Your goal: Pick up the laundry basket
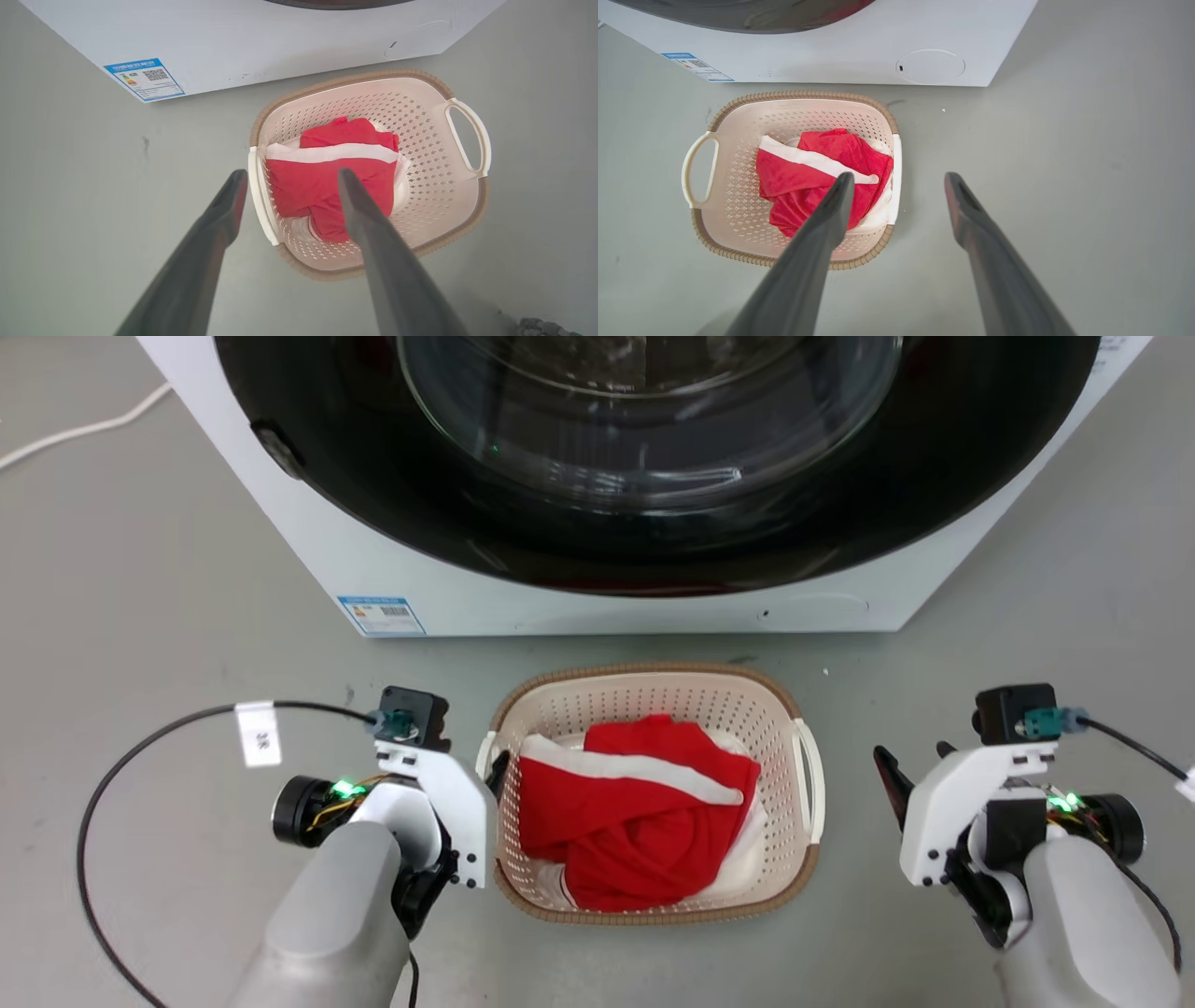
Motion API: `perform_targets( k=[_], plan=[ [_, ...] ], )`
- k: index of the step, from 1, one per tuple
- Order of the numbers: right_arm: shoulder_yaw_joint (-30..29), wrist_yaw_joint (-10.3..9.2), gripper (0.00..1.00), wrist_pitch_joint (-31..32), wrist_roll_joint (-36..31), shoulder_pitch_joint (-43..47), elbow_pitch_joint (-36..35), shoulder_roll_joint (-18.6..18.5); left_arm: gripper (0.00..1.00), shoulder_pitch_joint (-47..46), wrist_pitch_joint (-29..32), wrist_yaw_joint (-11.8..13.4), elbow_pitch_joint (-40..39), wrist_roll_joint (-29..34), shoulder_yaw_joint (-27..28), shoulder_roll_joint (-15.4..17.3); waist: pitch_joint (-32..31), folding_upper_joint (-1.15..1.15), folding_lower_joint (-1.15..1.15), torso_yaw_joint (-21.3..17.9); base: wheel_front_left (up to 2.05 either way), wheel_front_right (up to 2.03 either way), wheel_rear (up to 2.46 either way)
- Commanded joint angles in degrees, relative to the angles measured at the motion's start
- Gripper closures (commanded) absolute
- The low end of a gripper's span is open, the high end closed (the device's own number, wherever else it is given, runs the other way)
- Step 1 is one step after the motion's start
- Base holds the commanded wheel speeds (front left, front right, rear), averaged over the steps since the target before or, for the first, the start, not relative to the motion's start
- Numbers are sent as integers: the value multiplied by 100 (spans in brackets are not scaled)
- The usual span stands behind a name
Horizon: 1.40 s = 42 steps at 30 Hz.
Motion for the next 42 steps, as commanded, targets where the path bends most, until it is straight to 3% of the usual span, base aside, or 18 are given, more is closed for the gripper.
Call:
perform_targets(
  k=[1,12,25,32,42],
  plan=[
    [71,-5,0,-12,81,-208,184,-29,0,-174,111,-7,111,-128,-138,64,204,0,-1,-59,0,0,0],
    [697,-5,0,-266,459,-1335,1707,3,0,-947,613,-10,843,-1050,-1002,442,1013,0,-1,-281,0,0,0],
    [1332,-5,0,-731,912,-2599,3222,153,0,-1739,833,-4,1356,-1859,-1511,834,2017,0,-1,-502,0,0,0],
    [1745,-5,0,-807,1350,-3257,3811,173,0,-2235,973,-5,1534,-2118,-1877,1057,2548,0,-1,-517,0,0,0],
    [2291,-5,0,-817,1956,-3659,4072,172,0,-2573,1127,-1,1713,-2347,-2228,1194,2892,0,-1,-537,0,0,0]
  ],
)
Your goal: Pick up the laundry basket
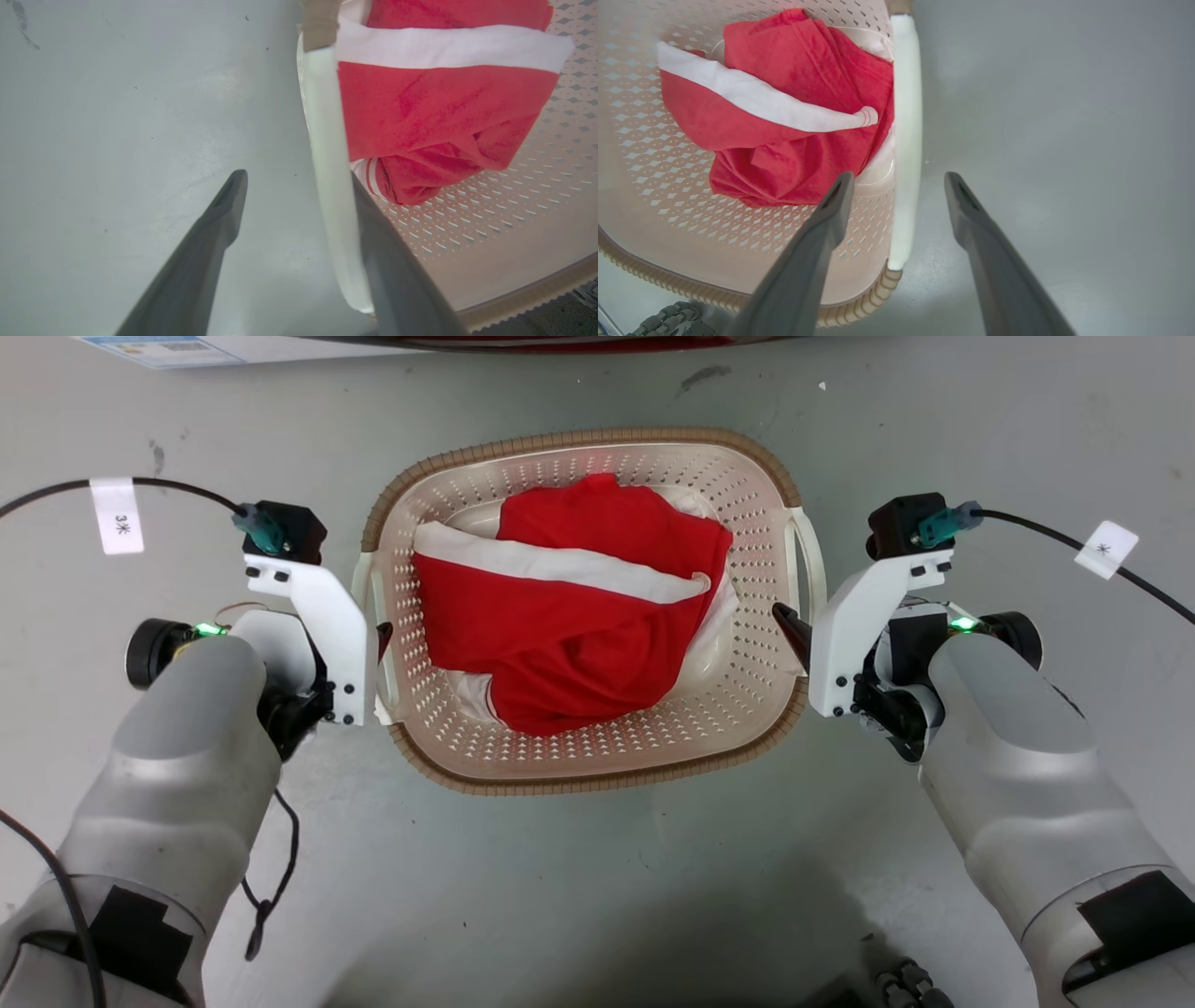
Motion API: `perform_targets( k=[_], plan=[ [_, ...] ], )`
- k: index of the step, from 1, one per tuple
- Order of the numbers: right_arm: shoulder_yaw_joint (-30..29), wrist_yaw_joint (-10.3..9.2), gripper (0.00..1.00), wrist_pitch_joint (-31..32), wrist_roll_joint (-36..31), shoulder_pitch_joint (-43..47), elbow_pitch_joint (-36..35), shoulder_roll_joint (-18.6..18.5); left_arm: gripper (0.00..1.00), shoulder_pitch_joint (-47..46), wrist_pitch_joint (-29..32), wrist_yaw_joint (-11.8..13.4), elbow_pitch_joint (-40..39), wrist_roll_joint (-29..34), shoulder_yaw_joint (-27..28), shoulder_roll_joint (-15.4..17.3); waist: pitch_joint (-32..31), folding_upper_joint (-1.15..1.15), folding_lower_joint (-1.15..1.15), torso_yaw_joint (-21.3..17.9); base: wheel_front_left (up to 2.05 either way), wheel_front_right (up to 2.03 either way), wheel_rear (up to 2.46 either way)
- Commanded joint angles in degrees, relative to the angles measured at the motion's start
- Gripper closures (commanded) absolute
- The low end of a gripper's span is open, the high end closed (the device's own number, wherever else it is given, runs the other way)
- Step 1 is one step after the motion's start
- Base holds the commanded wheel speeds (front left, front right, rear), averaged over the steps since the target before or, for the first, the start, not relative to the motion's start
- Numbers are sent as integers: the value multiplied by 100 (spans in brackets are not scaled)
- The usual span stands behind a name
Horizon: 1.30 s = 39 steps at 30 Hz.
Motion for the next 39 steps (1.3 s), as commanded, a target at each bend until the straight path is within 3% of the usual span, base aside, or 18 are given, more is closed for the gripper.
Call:
perform_targets(
  k=[1,11,12,13,14,29,39],
  plan=[
    [123,-4,0,26,128,-119,52,16,0,-87,40,11,67,-51,-91,49,69,0,-1,-6,0,0,0],
    [563,-5,0,-53,558,-285,201,13,0,-273,25,10,172,-249,-359,108,263,0,-1,-22,0,0,0],
    [637,-5,57,-41,629,-321,236,15,0,-294,9,10,196,-302,-399,94,268,0,-1,-16,0,0,0],
    [664,-4,100,7,689,-319,254,15,57,-296,-2,10,201,-333,-416,78,266,0,-1,-11,0,0,0],
    [704,-5,100,59,730,-316,273,15,100,-290,25,10,199,-384,-434,62,265,0,-1,-7,0,0,0],
    [1061,-5,100,376,1087,-465,509,-18,100,-431,13,10,300,-713,-729,67,184,0,-1,16,0,0,0],
    [1107,-5,100,777,1138,-252,668,-15,100,-208,213,7,370,-999,-952,-139,-432,0,-1,122,0,0,0]
  ],
)
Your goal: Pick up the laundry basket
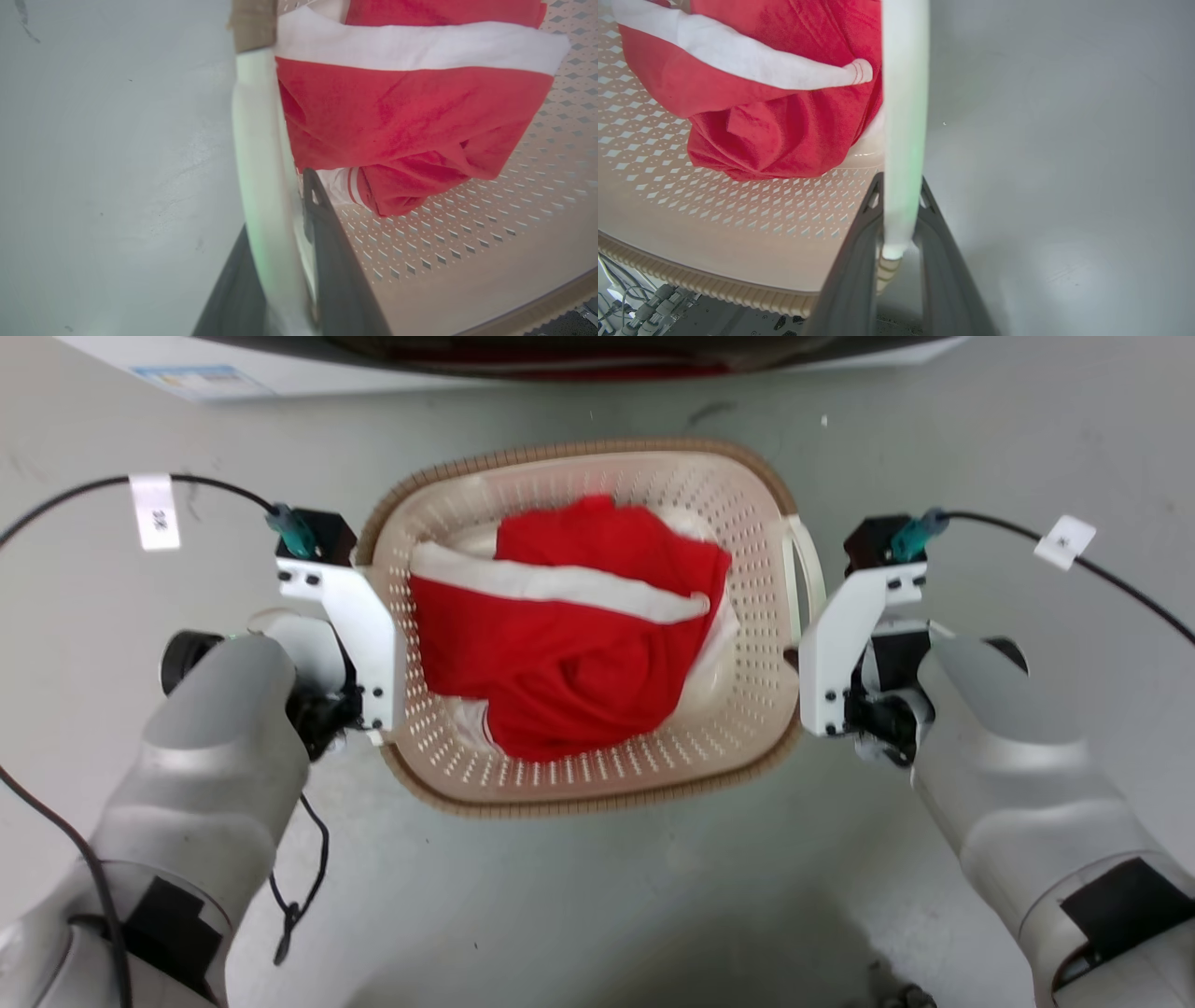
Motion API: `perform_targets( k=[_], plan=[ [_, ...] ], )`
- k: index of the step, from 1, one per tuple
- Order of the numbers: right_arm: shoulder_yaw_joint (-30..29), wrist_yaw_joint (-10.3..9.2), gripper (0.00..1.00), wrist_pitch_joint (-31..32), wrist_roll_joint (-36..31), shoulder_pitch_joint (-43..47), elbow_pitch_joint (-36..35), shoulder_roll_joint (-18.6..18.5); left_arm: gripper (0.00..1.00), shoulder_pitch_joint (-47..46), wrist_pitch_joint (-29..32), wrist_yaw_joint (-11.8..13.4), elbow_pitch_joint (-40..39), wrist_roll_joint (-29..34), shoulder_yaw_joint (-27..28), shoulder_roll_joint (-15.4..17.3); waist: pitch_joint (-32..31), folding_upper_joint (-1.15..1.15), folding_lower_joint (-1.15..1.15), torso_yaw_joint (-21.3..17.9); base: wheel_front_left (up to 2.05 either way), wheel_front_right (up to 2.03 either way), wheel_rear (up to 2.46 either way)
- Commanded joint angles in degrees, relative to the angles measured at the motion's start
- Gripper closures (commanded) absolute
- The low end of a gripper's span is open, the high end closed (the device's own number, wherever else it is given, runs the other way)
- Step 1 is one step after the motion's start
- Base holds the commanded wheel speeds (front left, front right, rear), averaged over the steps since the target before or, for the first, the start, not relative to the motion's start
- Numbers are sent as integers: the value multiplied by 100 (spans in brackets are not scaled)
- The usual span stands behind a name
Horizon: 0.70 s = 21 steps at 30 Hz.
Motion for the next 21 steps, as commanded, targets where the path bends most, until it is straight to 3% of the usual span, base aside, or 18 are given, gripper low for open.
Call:
perform_targets(
  k=[1,21],
  plan=[
    [-5,-6,100,75,-10,126,47,-61,100,115,35,9,35,-47,-51,-8,-278,0,0,58,0,0,0],
    [-453,-8,100,1524,-81,1187,68,-227,100,934,1077,9,27,-867,-404,-153,-2301,0,0,218,0,0,0]
  ],
)
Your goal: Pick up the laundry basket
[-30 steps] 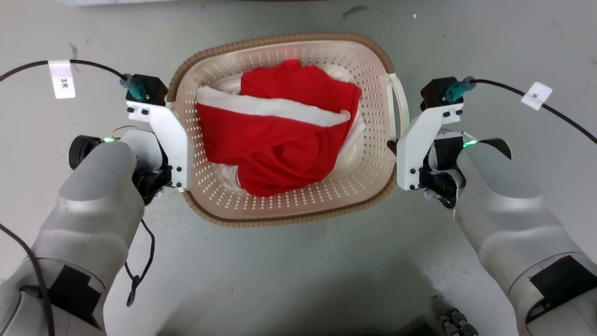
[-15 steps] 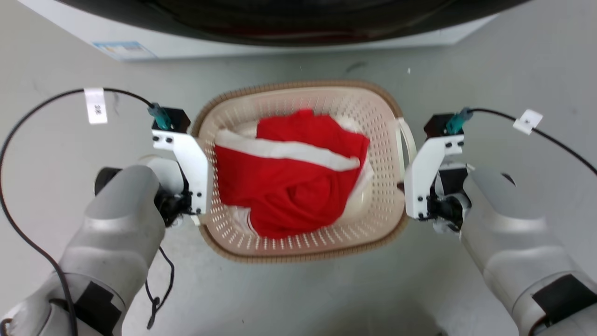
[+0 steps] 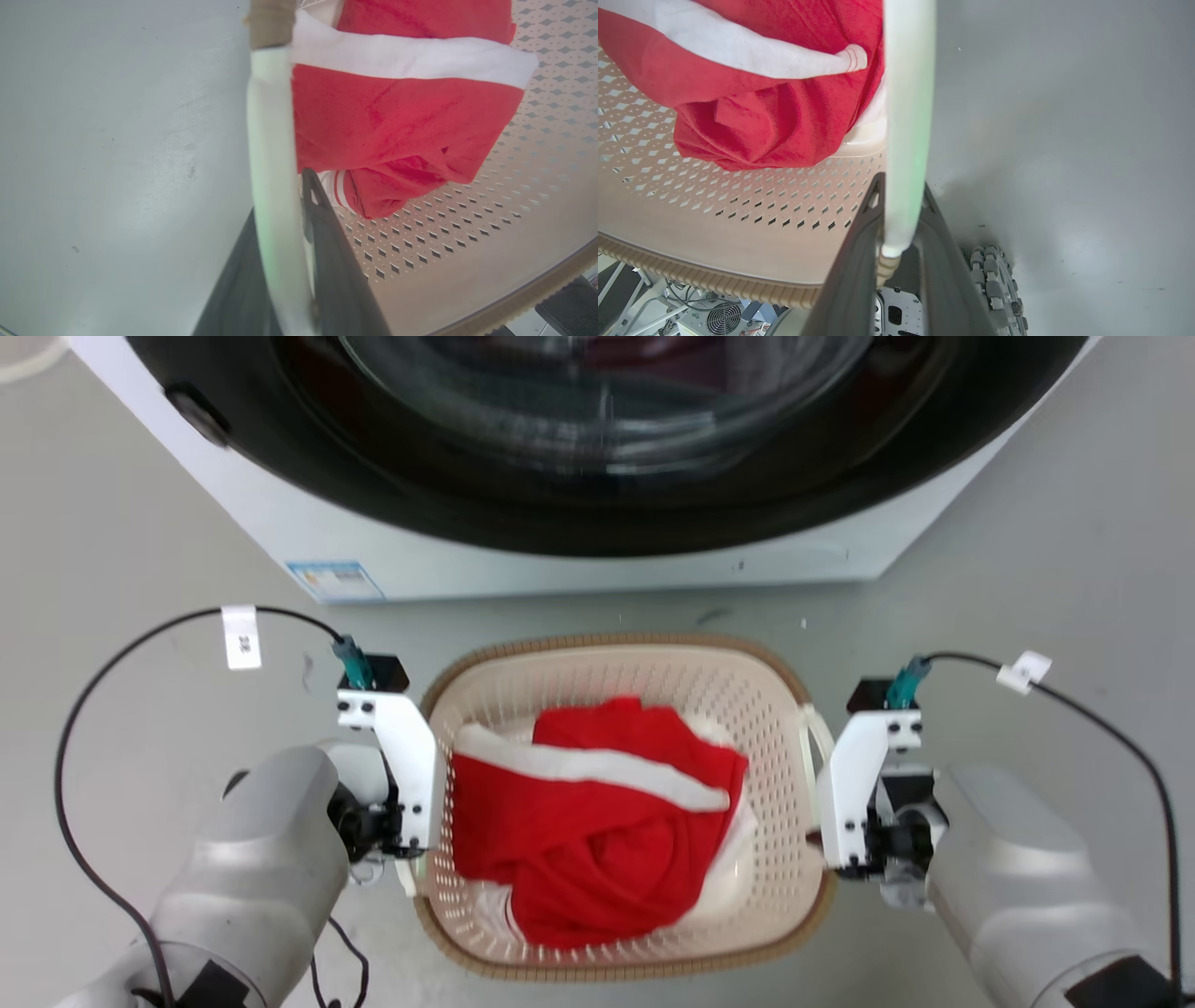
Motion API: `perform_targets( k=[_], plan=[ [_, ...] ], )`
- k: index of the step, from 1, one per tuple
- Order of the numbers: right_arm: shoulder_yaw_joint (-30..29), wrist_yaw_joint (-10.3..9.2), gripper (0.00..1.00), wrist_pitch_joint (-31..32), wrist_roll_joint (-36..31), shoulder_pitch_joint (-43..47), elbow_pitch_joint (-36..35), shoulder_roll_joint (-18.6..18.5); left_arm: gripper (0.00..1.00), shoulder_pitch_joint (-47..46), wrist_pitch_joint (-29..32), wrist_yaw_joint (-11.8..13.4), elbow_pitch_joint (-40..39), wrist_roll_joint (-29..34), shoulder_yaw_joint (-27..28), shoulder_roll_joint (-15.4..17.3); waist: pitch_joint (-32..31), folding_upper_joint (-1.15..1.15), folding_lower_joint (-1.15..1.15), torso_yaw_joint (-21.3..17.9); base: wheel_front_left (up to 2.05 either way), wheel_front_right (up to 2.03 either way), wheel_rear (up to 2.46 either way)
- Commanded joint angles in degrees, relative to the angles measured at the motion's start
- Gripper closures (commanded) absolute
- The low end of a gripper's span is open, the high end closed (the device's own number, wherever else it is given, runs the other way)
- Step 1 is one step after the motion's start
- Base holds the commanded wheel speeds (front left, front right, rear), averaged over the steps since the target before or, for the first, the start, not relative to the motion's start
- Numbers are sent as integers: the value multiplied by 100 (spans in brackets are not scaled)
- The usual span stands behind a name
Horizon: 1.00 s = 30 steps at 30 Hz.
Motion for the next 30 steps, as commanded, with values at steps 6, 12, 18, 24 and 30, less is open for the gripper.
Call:
perform_targets(
  k=[6,12,18,24,30],
  plan=[
    [-131,-12,100,406,-164,400,31,-146,100,264,316,8,1,-205,-116,21,-846,0,1,80,0,0,0],
    [-281,-13,100,659,-301,593,28,-164,100,456,562,8,54,-382,-173,-46,-1321,0,1,133,0,0,0],
    [-468,-13,100,884,-440,768,27,-194,100,680,729,8,126,-543,-219,-90,-1773,0,1,192,0,0,0],
    [-652,-14,100,1067,-617,996,27,-190,100,913,811,8,173,-641,-278,-101,-2229,0,1,223,0,0,0],
    [-818,-14,100,1274,-787,1220,35,-180,100,1065,770,8,172,-681,-336,-59,-2509,0,1,207,0,0,0]
  ],
)
